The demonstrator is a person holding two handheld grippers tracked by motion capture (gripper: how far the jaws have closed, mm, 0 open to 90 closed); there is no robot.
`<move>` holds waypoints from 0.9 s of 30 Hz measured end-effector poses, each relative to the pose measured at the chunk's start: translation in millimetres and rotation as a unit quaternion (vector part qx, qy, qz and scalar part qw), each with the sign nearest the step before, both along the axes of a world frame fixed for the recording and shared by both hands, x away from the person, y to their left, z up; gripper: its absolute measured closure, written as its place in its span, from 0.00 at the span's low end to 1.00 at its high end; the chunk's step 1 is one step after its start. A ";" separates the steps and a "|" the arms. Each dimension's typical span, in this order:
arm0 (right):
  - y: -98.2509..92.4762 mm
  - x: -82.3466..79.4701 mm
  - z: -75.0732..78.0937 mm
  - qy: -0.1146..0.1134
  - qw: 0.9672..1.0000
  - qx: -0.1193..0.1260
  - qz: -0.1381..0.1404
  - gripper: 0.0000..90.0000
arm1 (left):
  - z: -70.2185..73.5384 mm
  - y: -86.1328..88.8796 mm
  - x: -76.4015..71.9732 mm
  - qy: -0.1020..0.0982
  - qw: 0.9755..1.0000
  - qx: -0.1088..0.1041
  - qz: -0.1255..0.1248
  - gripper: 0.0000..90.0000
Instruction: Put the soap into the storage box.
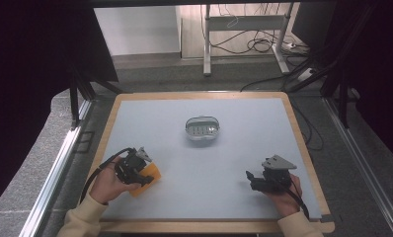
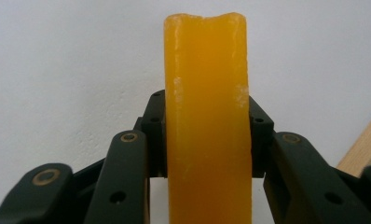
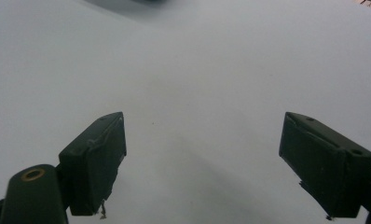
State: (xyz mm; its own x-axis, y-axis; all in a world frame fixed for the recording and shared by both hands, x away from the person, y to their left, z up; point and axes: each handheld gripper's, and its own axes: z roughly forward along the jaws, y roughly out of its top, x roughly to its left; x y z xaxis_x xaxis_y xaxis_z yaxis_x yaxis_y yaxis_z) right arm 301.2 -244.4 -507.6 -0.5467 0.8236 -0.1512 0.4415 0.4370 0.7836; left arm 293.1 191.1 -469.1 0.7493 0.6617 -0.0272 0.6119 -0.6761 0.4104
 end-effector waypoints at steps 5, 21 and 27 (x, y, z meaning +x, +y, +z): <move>0.4 -0.3 0.1 0.000 1.000 0.001 0.002 0.17 | 4.3 -0.6 2.4 -0.002 1.000 -0.003 -0.003 0.68; -0.1 -0.5 0.1 0.003 1.000 0.003 0.004 0.17 | 4.8 -7.9 11.7 0.003 1.000 -0.005 -0.013 0.68; 0.1 -0.5 0.1 0.002 1.000 0.003 0.005 0.17 | 4.5 -9.0 17.1 0.005 1.000 -0.005 -0.013 0.68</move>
